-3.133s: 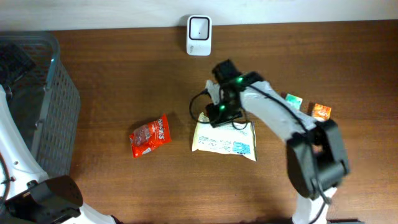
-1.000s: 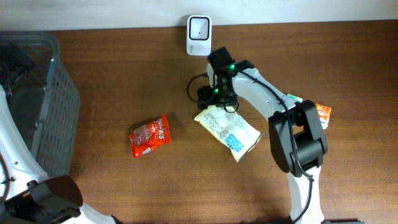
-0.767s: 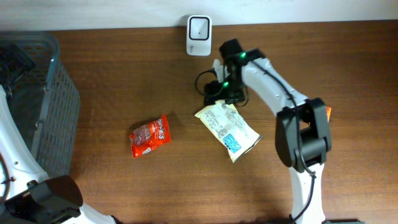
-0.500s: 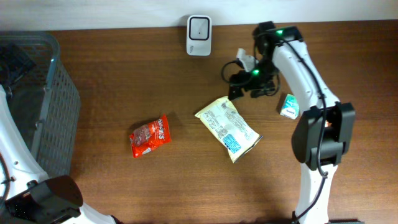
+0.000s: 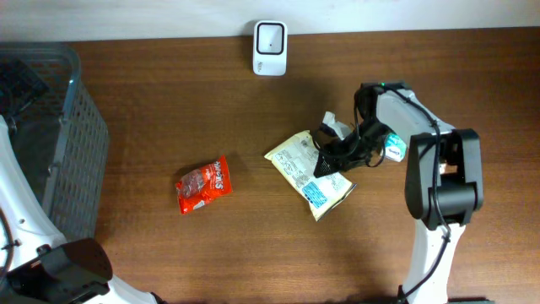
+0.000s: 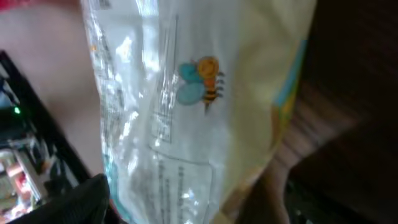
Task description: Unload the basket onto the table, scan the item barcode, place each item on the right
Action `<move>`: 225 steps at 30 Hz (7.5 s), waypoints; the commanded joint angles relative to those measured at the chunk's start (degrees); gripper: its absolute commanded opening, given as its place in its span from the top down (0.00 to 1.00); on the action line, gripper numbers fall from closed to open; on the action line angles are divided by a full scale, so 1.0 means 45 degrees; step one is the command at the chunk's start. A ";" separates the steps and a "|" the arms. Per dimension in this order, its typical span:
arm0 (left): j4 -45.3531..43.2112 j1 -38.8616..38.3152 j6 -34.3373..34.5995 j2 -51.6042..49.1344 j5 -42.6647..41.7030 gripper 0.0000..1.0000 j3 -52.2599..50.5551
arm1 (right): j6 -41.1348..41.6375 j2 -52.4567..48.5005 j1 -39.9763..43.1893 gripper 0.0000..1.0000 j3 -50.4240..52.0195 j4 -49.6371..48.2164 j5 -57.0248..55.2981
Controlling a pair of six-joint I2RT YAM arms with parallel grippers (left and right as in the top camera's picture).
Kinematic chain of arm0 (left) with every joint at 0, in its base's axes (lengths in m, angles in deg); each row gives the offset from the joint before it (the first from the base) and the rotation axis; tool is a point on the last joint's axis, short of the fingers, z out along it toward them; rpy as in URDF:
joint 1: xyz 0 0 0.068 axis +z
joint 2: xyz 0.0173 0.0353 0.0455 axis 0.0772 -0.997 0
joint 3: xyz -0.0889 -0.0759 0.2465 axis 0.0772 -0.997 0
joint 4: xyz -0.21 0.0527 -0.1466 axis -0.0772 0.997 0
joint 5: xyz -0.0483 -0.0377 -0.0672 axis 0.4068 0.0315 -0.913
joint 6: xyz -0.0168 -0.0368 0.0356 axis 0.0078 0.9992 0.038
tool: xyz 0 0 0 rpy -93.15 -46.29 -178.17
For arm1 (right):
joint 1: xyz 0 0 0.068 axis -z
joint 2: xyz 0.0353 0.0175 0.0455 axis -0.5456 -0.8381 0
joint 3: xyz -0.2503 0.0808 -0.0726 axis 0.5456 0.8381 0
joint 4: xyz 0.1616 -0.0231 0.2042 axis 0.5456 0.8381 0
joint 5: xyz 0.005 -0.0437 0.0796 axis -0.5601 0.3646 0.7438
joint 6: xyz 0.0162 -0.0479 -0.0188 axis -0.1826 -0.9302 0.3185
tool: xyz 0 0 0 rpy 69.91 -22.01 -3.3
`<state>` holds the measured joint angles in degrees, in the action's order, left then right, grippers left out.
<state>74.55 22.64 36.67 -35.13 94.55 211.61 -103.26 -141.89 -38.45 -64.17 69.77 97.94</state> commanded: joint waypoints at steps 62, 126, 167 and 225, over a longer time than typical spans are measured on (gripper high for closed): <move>0.0024 0.0024 0.0121 0.0010 0.0058 0.01 -0.0015 | 0.4328 0.3657 -0.3808 0.96 -0.9758 -0.1477 -0.7383; 0.0024 0.0024 0.0121 0.0010 0.0058 0.01 -0.0015 | 1.2089 0.0112 0.2064 0.34 -0.2433 -0.5333 0.0772; 0.0024 0.0024 0.0121 0.0010 0.0058 0.01 -0.0015 | 0.8825 0.3759 -0.1807 0.96 -0.3434 -0.3881 -1.3367; 0.0024 0.0024 0.0121 0.0010 0.0058 0.01 -0.0015 | -1.1944 -0.2545 -0.5294 0.96 -0.3551 -2.0944 -1.7000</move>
<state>74.77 22.66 36.67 -35.13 94.58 211.61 -156.33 -154.57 -61.36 -79.53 -24.32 22.17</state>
